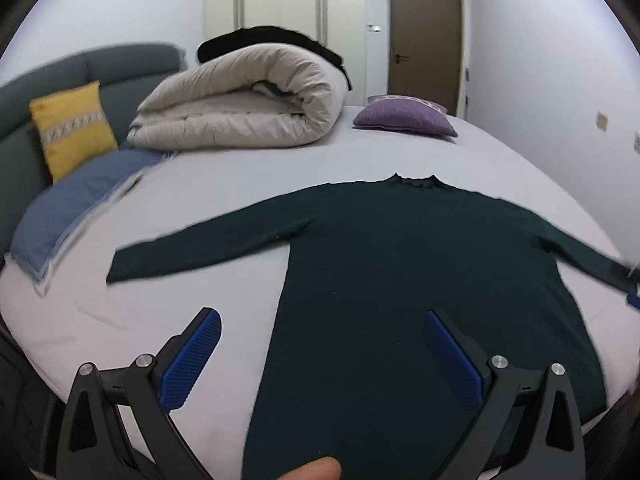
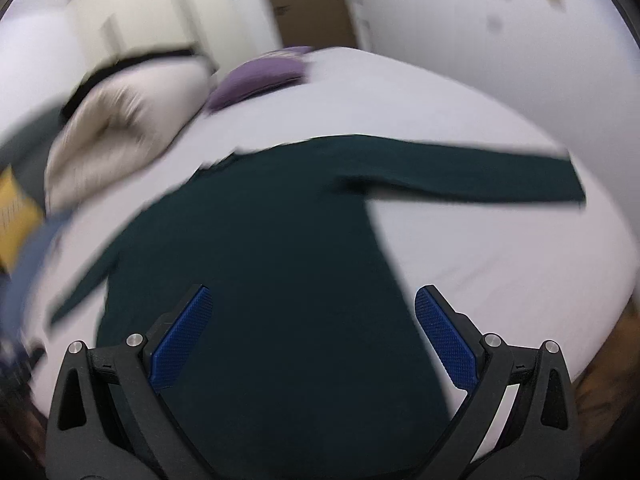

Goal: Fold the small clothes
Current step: 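Grasp a sweater sleeve with the right gripper and fold it across the body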

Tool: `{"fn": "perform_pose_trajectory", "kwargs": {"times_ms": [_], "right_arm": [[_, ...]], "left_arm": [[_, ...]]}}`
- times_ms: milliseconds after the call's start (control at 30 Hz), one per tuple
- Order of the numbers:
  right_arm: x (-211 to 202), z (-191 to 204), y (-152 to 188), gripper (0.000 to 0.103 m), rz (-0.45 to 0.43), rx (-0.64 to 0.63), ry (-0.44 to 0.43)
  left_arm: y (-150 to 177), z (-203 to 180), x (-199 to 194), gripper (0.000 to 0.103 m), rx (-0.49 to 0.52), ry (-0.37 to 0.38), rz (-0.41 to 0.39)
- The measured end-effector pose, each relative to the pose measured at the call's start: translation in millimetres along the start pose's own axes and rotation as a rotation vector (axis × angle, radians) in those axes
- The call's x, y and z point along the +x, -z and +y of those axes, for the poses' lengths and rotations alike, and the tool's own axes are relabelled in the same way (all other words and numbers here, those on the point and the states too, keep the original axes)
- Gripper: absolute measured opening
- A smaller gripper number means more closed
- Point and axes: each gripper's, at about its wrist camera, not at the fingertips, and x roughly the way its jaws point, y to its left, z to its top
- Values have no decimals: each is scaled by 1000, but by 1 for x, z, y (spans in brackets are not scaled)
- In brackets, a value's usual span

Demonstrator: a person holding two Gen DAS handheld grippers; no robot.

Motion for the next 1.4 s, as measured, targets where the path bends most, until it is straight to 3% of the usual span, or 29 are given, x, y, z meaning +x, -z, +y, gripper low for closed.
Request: {"fn": "perform_pose_trajectory", "kwargs": {"times_ms": [233, 333, 433, 500, 633, 800, 833, 967, 1100, 1300, 1400], "right_arm": [[24, -210, -26, 97, -51, 561, 17], [38, -269, -25, 88, -73, 702, -20], [48, -300, -28, 83, -111, 767, -82], [55, -308, -35, 82, -123, 758, -77], [74, -317, -53, 70, -128, 738, -80], [85, -339, -87, 28, -107, 714, -43], [85, -338, -94, 24, -105, 698, -17], [80, -310, -120, 12, -113, 609, 48], [75, -235, -152, 11, -121, 421, 28], [105, -53, -197, 10, -64, 75, -163], [129, 39, -185, 10, -5, -50, -250]], "left_arm": [[-2, -28, 25, 103, 120, -53, 23], [-5, -33, 39, 103, 96, 6, 57], [-8, -34, 53, 103, 13, 117, 89], [-10, -35, 62, 103, -45, 175, 114], [-12, -46, 83, 103, -24, 179, 201], [-12, -37, 106, 103, -93, 223, 261], [-12, -33, 108, 103, -110, 240, 266], [-11, -12, 123, 103, -209, 331, 300], [-13, 0, 127, 103, -262, 423, 277], [-22, 24, 135, 102, -354, 497, 249], [-22, 45, 139, 102, -398, 489, 232]]}}
